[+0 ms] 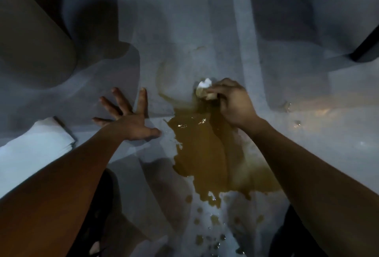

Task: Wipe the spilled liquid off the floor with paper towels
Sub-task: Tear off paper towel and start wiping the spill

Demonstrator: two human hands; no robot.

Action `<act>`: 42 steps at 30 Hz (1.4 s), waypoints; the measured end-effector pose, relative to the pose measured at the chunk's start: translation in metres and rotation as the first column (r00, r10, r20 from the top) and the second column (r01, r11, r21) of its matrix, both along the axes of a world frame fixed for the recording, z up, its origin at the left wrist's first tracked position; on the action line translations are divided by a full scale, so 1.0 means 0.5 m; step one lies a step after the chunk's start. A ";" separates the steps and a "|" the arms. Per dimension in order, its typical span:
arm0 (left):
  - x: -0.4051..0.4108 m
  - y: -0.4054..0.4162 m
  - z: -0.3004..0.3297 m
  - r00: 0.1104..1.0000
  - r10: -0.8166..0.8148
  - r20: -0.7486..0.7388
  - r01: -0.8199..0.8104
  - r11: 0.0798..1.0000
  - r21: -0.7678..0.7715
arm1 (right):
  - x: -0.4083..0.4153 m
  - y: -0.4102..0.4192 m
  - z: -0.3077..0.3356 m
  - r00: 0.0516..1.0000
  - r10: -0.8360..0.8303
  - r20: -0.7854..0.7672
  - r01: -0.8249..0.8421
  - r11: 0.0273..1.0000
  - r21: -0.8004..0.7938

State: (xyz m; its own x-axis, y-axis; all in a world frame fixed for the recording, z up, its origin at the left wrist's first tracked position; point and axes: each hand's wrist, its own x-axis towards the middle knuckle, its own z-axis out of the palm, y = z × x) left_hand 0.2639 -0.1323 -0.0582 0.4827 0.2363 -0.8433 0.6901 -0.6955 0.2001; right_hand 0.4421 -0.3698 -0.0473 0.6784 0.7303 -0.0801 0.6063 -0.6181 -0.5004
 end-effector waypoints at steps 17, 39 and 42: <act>0.002 -0.008 -0.009 1.000 -0.018 -0.001 0.018 0.997 0.079 | -0.076 -0.089 -0.061 0.969 -0.216 -0.120 0.207 0.975 -0.080; -0.074 -0.039 -0.087 0.976 -0.030 0.214 -0.045 0.941 0.336 | -0.289 -0.221 -0.015 0.979 -0.171 -0.112 0.112 0.905 -0.411; -0.071 -0.046 -0.085 0.972 -0.069 0.225 -0.021 0.927 0.374 | -0.350 -0.248 -0.002 0.989 -0.081 -0.122 0.029 0.925 -0.380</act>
State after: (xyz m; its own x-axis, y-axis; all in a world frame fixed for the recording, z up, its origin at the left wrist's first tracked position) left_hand 0.2284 -0.1552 -0.1006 0.6618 0.4961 -0.5620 0.6383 -0.7661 0.0753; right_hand 0.2669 -0.4938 -0.0482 0.6806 0.5906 -0.4336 0.5100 -0.8068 -0.2984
